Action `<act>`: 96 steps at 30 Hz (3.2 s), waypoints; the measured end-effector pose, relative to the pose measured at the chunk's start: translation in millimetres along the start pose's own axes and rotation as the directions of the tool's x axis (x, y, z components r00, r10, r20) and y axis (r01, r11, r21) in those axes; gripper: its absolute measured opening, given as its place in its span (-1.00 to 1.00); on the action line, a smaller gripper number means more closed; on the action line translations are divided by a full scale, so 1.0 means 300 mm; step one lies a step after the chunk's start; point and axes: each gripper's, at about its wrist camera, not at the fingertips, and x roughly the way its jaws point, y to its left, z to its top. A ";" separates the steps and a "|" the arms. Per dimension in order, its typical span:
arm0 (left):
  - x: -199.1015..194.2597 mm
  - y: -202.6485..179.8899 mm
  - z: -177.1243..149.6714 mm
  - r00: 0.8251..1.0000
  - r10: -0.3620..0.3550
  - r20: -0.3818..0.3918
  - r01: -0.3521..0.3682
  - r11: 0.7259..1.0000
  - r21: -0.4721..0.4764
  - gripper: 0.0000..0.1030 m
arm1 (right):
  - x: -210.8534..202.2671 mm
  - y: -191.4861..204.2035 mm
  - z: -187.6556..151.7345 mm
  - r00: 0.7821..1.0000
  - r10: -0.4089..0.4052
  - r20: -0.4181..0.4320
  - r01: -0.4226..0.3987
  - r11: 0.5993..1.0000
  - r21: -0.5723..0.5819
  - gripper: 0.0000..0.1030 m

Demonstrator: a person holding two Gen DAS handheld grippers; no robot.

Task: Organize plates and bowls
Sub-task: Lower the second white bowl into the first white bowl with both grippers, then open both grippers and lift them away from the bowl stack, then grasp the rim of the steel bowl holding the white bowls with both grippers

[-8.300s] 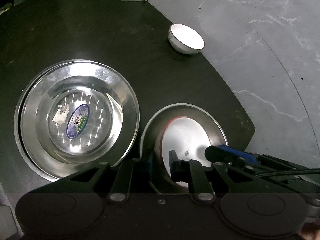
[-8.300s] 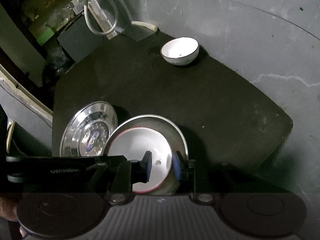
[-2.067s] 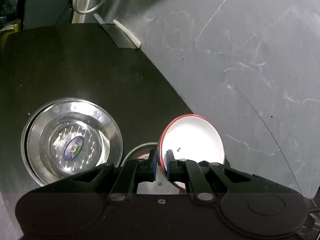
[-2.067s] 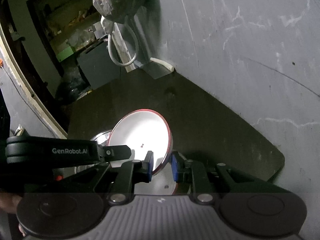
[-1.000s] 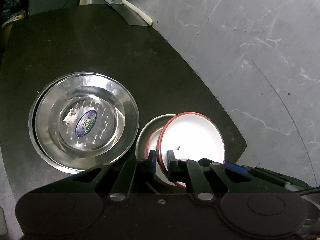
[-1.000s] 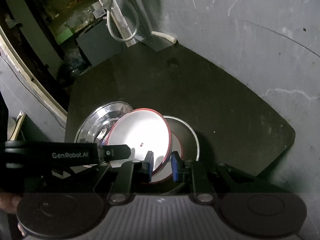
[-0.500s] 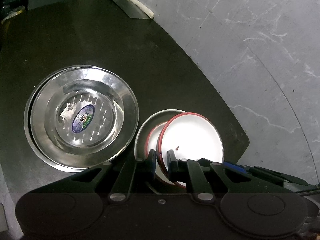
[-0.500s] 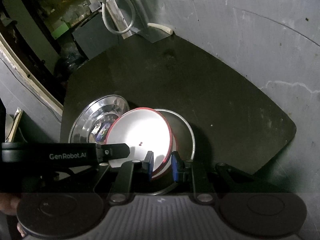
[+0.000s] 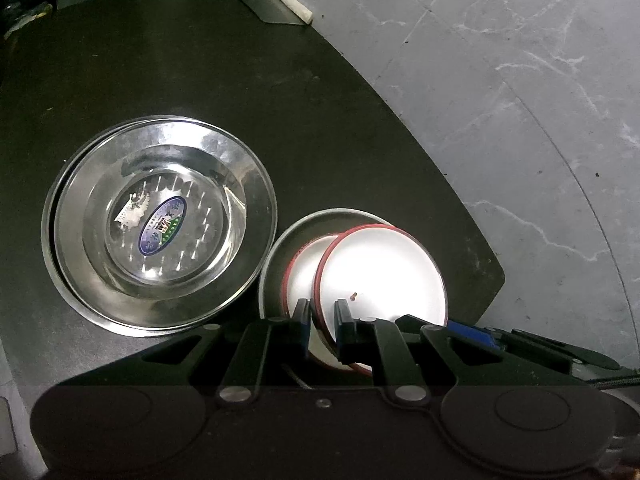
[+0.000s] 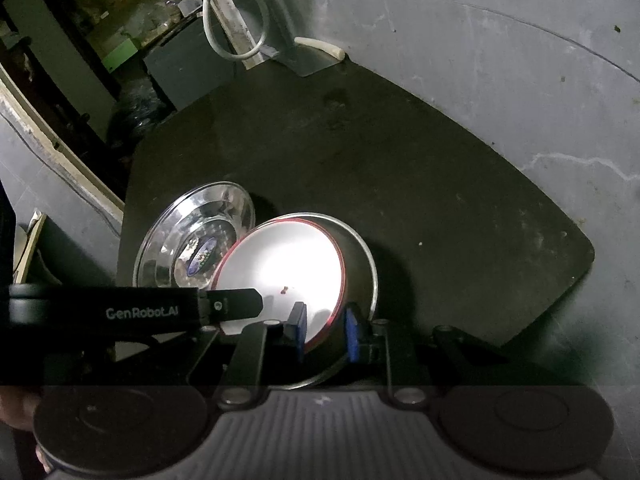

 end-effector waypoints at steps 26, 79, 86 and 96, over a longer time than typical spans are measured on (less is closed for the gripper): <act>-0.008 -0.008 -0.006 1.000 0.014 0.004 -0.014 1.000 -0.017 -0.69 | -0.014 -0.013 -0.005 1.000 0.029 0.008 -0.029 1.000 -0.009 -0.44; -0.127 0.203 -0.073 0.994 0.102 -0.038 -0.108 0.974 -0.199 0.98 | -0.067 -0.107 0.047 0.991 -0.114 0.070 0.113 0.993 0.021 0.99; -0.088 0.194 -0.067 0.990 0.118 -0.081 -0.132 0.971 -0.197 0.98 | -0.033 -0.145 0.059 0.987 -0.157 0.015 0.157 0.987 0.019 0.99; -0.042 0.187 -0.045 0.982 0.143 -0.125 -0.167 0.965 -0.204 0.98 | 0.029 -0.171 0.097 0.989 -0.147 -0.034 0.147 0.989 -0.013 0.99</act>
